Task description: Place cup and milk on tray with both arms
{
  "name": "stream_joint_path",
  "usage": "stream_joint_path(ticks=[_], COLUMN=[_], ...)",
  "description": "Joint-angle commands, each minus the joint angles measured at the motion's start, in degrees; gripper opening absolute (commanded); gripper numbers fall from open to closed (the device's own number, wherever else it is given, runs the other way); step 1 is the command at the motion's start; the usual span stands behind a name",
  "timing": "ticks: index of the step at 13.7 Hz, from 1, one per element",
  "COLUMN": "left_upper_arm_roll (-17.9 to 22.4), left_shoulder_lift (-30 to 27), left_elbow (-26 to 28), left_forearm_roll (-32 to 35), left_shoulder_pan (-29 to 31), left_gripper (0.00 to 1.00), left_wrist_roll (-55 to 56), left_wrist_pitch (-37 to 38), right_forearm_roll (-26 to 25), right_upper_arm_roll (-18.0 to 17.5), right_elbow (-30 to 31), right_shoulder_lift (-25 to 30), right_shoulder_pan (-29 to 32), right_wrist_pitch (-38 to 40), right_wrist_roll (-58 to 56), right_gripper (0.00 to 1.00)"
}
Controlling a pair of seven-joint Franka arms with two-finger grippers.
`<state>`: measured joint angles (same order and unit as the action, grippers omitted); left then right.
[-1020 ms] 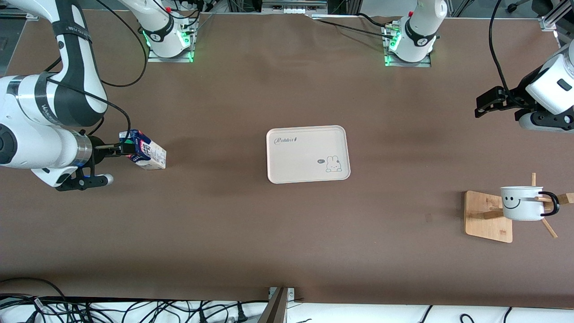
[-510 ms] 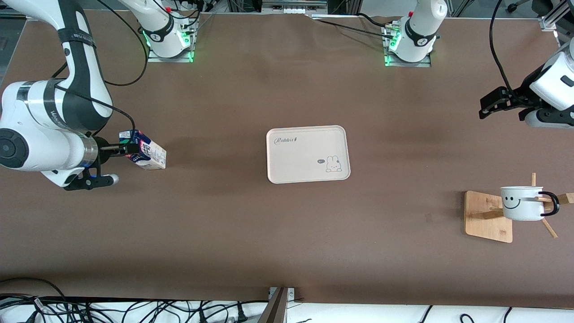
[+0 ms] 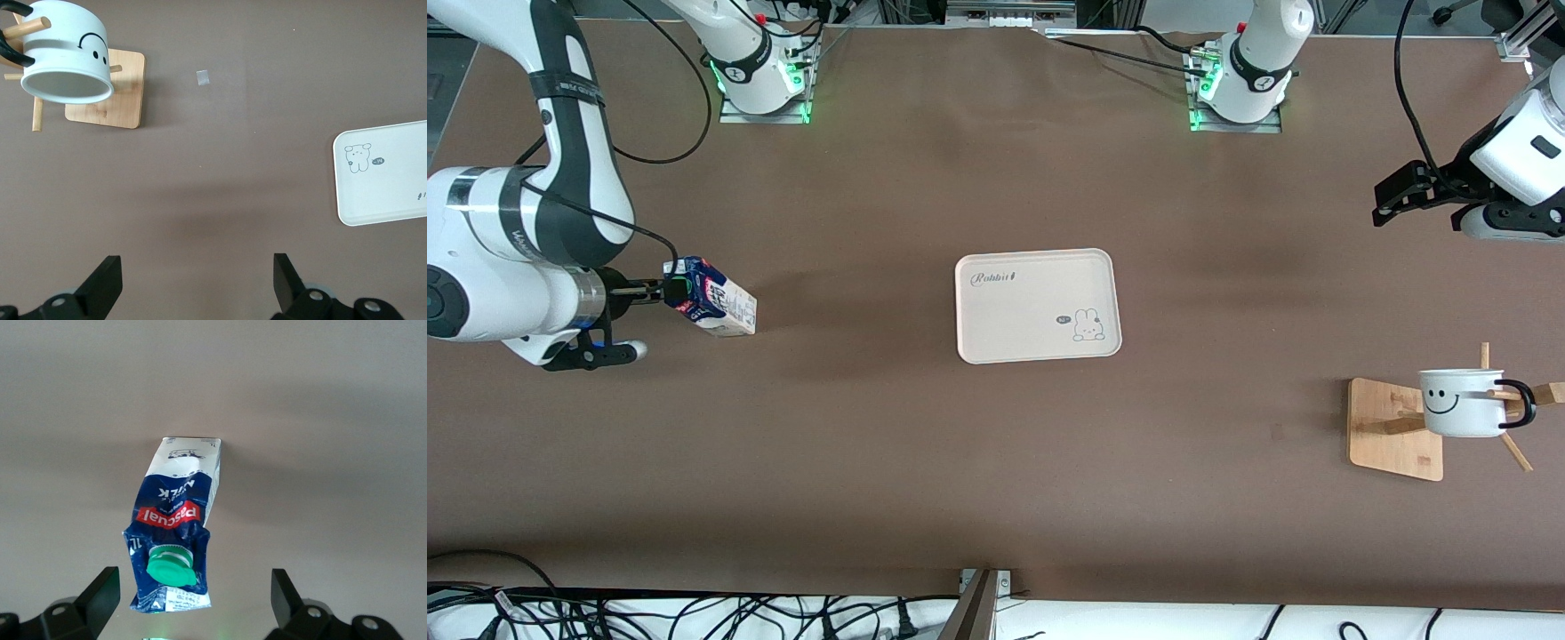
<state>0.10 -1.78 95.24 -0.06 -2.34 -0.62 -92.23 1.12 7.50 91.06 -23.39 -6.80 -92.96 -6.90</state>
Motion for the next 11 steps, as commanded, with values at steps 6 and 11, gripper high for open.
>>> stream_joint_path(ticks=[6, 11], left_upper_arm_roll=[-1.4, -1.4], left_shoulder_lift=[-1.1, -1.1], left_elbow=[0.7, 0.7], left_forearm_roll=[0.8, 0.8], left_shoulder_pan=[-0.8, -0.7], left_gripper=[1.00, 1.00], left_wrist_roll=[-1.0, -1.0], left_wrist_pitch=[-0.5, 0.1], right_forearm_roll=[1.0, 3.0], right_upper_arm_roll=[-0.4, -0.4], right_elbow=[3.3, 3.3], right_shoulder_lift=[1.2, 1.2], right_shoulder_pan=[-0.1, -0.4], right_wrist_pitch=[-0.2, 0.0], right_wrist_roll=[0.7, 0.7], right_gripper=[1.00, 1.00])
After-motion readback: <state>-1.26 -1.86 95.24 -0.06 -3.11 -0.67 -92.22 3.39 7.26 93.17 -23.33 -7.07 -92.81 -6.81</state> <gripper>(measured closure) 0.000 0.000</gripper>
